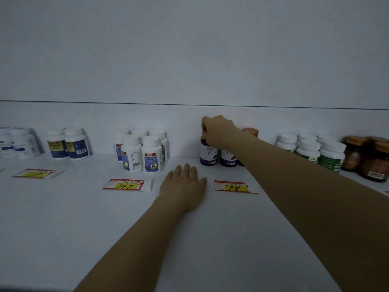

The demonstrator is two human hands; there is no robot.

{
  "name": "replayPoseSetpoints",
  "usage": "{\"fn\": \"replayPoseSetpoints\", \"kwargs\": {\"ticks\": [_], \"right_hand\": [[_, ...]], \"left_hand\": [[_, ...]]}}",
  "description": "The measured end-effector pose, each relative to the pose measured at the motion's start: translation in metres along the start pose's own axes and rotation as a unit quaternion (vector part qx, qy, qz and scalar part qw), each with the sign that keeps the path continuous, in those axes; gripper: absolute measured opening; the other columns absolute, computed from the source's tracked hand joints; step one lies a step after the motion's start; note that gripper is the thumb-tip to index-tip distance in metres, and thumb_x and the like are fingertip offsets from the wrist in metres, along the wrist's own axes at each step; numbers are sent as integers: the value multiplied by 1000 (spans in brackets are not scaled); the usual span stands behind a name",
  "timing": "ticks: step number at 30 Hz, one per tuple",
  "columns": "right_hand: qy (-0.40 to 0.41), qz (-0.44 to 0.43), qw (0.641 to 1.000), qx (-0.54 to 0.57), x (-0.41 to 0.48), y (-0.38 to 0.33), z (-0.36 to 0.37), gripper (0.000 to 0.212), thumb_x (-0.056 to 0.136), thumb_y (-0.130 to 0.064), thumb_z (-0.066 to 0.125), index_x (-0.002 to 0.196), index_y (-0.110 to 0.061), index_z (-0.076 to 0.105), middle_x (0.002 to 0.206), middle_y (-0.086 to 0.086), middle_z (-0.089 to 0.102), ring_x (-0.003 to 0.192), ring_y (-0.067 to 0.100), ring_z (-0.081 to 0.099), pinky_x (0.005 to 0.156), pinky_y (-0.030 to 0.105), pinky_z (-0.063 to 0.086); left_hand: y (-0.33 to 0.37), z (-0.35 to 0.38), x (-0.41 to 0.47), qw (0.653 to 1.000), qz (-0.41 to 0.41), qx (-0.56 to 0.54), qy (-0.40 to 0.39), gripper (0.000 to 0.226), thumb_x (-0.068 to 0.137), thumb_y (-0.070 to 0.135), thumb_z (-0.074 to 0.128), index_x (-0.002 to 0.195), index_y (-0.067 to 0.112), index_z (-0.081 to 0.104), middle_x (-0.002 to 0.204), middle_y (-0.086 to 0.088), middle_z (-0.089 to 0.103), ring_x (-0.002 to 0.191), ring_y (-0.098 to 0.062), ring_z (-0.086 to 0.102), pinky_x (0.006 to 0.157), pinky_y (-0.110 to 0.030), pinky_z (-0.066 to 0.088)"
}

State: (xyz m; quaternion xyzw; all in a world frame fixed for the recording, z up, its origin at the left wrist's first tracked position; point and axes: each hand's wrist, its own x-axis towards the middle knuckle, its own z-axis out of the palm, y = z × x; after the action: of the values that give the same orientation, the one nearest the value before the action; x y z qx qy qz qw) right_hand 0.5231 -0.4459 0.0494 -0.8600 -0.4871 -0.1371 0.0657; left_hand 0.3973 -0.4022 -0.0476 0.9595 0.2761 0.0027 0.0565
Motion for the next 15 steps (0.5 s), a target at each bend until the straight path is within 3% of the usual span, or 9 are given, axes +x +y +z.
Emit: {"fn": "replayPoseSetpoints", "kwargs": {"ticks": [4, 8, 12, 15], "right_hand": [[11, -16, 1000, 4, -6, -4, -7, 27, 98, -22, 46, 119, -5, 51, 114, 16, 56, 93, 28, 50, 82, 36, 39], [72, -11, 992, 100, -16, 0, -27, 33, 96, -32, 50, 118, -9, 59, 113, 13, 61, 103, 27, 56, 89, 37, 47], [118, -18, 970, 211, -32, 7, -42, 32, 94, -36, 55, 112, -13, 66, 104, 4, 67, 89, 13, 55, 73, 23, 46], [146, 4, 948, 284, -42, 13, -40, 34, 93, -41, 56, 110, -15, 68, 94, -4, 63, 86, 8, 55, 65, 15, 43]], "left_hand": [[0, -2, -1, 1000, -3, -13, -2, 63, 100, 48, 12, 152, 12, 2, 160, -6, -2, 147, -23, -1, 119, -38, 3], [6, -16, -5, 989, -34, -131, 52, 62, 97, 47, 39, 143, 7, 30, 149, -11, 35, 134, -25, 35, 107, -34, 32], [18, -38, -8, 923, -6, -370, 101, 63, 85, 36, 67, 137, 15, 39, 139, -3, 49, 115, -15, 50, 85, -22, 39], [24, -45, -5, 890, 27, -434, 133, 47, 84, 29, 69, 124, 15, 52, 121, -3, 61, 91, -9, 52, 71, -15, 38]]}}
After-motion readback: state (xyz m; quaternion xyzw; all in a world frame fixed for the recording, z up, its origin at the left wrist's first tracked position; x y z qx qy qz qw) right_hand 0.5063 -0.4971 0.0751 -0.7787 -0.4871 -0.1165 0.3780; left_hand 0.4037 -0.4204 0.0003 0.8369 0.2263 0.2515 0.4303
